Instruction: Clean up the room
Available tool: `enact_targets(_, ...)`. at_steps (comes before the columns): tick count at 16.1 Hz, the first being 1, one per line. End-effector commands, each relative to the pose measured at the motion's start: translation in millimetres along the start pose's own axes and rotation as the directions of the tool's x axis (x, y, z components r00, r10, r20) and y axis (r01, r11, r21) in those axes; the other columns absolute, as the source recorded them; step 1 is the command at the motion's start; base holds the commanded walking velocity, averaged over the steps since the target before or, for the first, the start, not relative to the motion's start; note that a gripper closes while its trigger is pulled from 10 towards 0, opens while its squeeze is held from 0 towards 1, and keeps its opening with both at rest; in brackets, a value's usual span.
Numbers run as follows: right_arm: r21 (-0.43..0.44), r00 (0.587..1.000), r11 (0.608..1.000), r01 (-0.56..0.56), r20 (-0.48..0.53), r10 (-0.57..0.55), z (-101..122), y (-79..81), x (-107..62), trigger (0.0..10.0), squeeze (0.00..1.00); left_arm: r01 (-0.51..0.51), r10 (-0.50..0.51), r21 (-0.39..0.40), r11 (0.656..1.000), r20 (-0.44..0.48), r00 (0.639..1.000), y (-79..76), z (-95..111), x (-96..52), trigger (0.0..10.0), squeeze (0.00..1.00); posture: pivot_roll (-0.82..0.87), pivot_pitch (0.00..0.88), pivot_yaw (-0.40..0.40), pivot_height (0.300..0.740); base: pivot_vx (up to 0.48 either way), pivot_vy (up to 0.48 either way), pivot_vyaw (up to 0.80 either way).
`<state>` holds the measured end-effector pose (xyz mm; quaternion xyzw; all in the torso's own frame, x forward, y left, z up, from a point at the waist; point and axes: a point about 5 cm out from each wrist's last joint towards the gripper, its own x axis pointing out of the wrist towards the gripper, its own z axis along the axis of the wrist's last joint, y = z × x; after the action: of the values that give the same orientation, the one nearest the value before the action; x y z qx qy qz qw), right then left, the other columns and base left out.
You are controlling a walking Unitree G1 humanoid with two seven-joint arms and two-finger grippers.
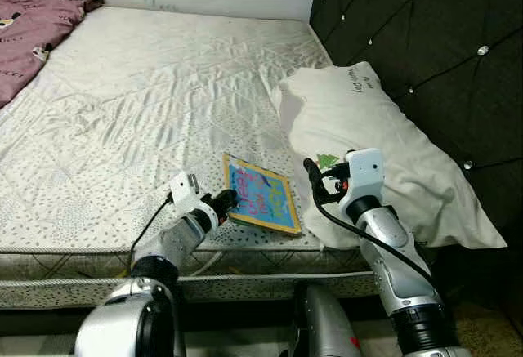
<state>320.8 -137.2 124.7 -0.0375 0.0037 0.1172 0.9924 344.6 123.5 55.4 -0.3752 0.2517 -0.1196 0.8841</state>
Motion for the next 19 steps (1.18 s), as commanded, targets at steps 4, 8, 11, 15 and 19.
enact_targets(4, -0.010, 1.000, 1.000, 0.004, 0.013, -0.004, 4.6, -3.2, -0.7, 10.0, 0.00, 0.087, -0.082, 0.075, 0.993, -0.066, 0.994, -11.9, 5.4, 3.2, 10.0, 0.44, -0.09, 0.000, -0.109, 0.538, 0.000, 0.000, 0.00)
enact_targets(8, -0.011, 1.000, 1.000, 0.005, 0.012, -0.005, 4.7, -3.4, -0.7, 10.0, 0.00, 0.089, -0.083, 0.081, 0.993, -0.072, 0.994, -11.7, 4.5, 3.7, 10.0, 1.00, -0.09, 0.000, -0.108, 0.538, 0.000, 0.000, 0.00)
enact_targets(11, -0.011, 1.000, 1.000, 0.008, 0.013, -0.008, 4.7, -4.1, -1.6, 10.0, 0.00, 0.061, -0.055, 0.103, 0.993, -0.063, 0.997, -3.2, 11.5, 0.0, 10.0, 1.00, -0.09, 0.000, -0.104, 0.538, 0.000, 0.000, 0.00)
enact_targets(15, -0.016, 1.000, 1.000, 0.014, 0.012, -0.014, 4.4, -7.0, -1.5, 10.0, 0.00, -0.043, 0.036, 0.114, 0.993, 0.062, 0.997, 11.9, 39.9, -8.9, 10.0, 1.00, -0.09, 0.000, -0.104, 0.538, 0.000, 0.000, 0.00)
enact_targets(19, -0.015, 1.000, 1.000, 0.010, 0.011, -0.010, 3.6, -4.8, -0.4, 10.0, 0.00, -0.124, 0.102, 0.151, 0.981, 0.144, 0.984, 22.7, 58.3, -16.9, 10.0, 1.00, -0.09, 0.000, -0.105, 0.538, 0.000, 0.000, 0.00)
